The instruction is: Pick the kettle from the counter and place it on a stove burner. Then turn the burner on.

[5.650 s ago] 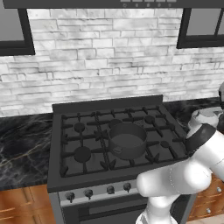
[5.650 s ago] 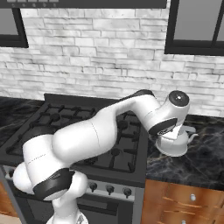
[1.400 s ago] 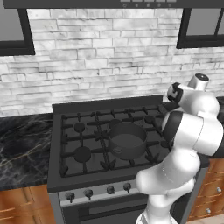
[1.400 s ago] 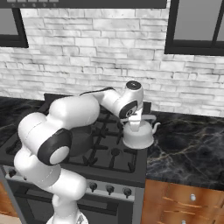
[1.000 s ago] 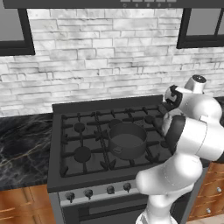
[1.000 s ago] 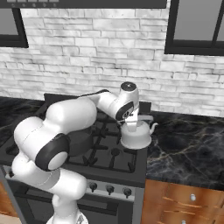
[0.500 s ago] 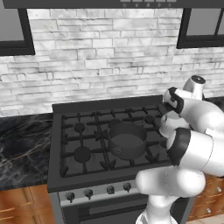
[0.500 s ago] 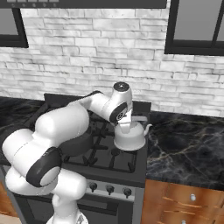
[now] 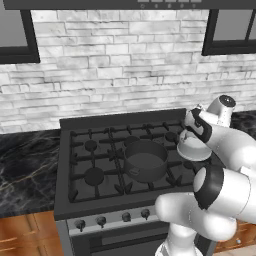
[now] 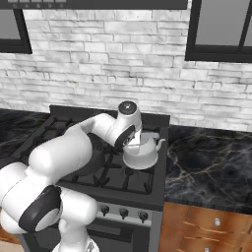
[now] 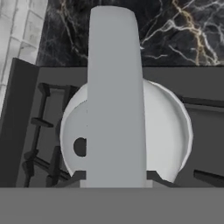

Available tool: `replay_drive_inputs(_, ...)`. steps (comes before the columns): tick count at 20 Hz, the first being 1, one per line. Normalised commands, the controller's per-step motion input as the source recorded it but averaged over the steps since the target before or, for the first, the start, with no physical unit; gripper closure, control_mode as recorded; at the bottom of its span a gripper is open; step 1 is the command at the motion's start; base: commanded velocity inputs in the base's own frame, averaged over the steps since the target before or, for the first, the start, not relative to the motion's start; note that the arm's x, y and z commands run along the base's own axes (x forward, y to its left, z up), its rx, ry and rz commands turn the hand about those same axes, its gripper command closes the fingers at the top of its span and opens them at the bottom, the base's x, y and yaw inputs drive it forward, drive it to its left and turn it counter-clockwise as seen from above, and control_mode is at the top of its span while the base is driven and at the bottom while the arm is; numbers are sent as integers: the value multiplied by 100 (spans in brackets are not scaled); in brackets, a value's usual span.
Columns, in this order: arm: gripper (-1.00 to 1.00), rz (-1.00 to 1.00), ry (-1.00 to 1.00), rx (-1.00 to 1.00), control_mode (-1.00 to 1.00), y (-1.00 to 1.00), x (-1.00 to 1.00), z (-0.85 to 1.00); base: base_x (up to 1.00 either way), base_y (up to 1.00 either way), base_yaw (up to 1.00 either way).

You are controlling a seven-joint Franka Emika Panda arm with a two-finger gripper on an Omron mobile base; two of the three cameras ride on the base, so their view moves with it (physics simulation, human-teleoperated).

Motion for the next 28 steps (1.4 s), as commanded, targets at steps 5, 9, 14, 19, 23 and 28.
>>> replay_drive_inputs(5,100,0,-1,4,-100,20,-20,4,0,0,0)
replay_drive_inputs(9,100,0,0,2,-100,4,-11,8,0,0,0)
replay_drive_inputs(14,100,0,0,1,-100,0,0,-1,0,0,0)
replay_drive_inputs(19,100,0,0,3,-100,0,0,-5,0,0,0)
replay_drive_inputs(23,100,0,0,3,-100,0,0,-9,0,0,0)
replay_drive_inputs(28,100,0,0,0,-100,0,0,-10,0,0,0)
